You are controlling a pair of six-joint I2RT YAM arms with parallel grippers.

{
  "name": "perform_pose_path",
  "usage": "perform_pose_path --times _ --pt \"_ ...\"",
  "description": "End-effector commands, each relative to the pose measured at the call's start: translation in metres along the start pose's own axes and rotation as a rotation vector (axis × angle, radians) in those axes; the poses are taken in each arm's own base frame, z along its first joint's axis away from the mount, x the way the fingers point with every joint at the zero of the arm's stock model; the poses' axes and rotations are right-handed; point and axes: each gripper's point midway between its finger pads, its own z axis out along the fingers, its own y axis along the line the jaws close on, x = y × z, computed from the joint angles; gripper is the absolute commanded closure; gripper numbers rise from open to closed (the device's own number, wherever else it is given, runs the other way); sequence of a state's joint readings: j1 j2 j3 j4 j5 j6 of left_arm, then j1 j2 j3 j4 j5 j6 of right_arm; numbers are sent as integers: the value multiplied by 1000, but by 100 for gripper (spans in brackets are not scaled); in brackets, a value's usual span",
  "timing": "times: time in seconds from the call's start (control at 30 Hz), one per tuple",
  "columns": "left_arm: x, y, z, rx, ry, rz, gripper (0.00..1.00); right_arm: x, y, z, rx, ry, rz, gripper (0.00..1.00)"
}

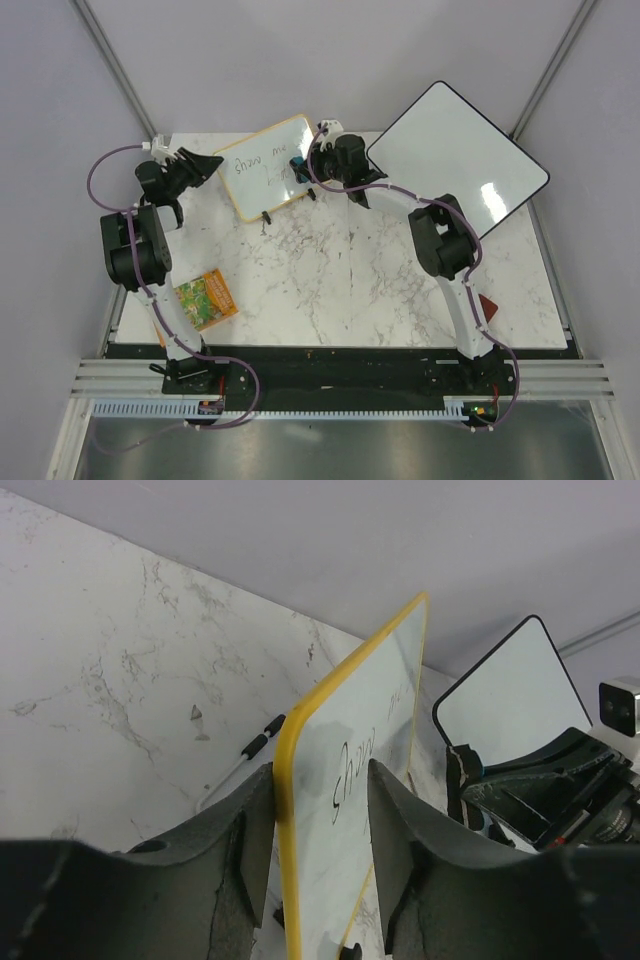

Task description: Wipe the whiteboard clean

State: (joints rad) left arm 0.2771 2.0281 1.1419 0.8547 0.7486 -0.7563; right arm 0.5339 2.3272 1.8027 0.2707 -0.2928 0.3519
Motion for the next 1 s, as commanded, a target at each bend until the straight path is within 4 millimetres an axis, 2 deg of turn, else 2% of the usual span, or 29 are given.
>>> perform_pose_path --times 0.0,0.07,0.27,0.53,0.63,0.73,0.77,0.9,0.97 --pt "-9 -11 2 75 -4 44 55 -21 -1 8 10 -68 -3 100" --pt "-5 -10 0 74 3 70 58 -18 -5 10 25 -69 0 100" --pt "0 -3 -2 58 15 92 59 -13 -18 15 67 -75 0 100" --pt "8 7 1 43 45 75 59 -17 -22 18 80 -104 -3 100" --pt "11 15 1 22 49 70 65 -18 -22 19 89 -107 -9 100" --pt "14 19 3 16 58 73 76 -18 -26 18 112 -112 -17 100" --pt "15 19 3 17 62 68 83 -17 -28 18 118 -113 -17 100" --pt "15 19 3 16 63 70 96 -16 -35 18 151 -132 -15 100" --pt "16 22 1 4 62 76 98 -12 -38 21 154 -128 -10 100"
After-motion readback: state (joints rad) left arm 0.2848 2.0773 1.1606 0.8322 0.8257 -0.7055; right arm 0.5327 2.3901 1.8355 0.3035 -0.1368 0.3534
